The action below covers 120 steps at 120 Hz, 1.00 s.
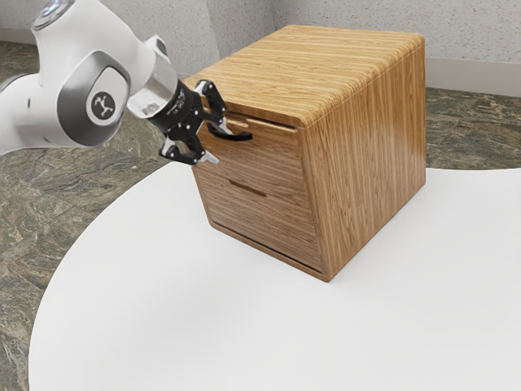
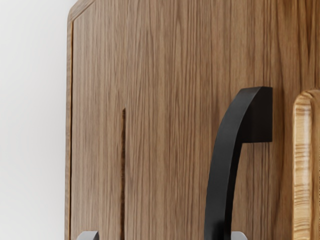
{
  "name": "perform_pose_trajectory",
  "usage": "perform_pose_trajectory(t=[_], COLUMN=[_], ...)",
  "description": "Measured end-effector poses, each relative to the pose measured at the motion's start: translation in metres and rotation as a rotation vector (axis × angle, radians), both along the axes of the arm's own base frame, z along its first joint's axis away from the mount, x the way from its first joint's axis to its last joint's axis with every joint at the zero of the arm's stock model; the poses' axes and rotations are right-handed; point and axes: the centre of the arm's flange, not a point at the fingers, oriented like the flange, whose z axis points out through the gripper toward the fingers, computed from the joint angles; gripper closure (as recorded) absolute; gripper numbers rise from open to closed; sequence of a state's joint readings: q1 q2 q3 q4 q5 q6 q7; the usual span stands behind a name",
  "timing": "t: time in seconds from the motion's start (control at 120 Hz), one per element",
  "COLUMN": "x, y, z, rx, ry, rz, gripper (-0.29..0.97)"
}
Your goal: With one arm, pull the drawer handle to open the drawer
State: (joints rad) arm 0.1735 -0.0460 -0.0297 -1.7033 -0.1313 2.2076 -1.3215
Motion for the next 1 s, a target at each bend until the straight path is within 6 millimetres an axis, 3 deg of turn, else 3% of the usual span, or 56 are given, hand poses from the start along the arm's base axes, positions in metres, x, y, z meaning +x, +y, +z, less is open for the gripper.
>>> perform_pose_trajectory(t=[0.55,1.0], x=[-0.007,-0.025], y=[0.001,-0.001], z=[0.005,0.01], rx=[0.023,0.033], ry=[0.008,0.024], rz=[-0.038,-0.054], gripper=[0.69,0.75])
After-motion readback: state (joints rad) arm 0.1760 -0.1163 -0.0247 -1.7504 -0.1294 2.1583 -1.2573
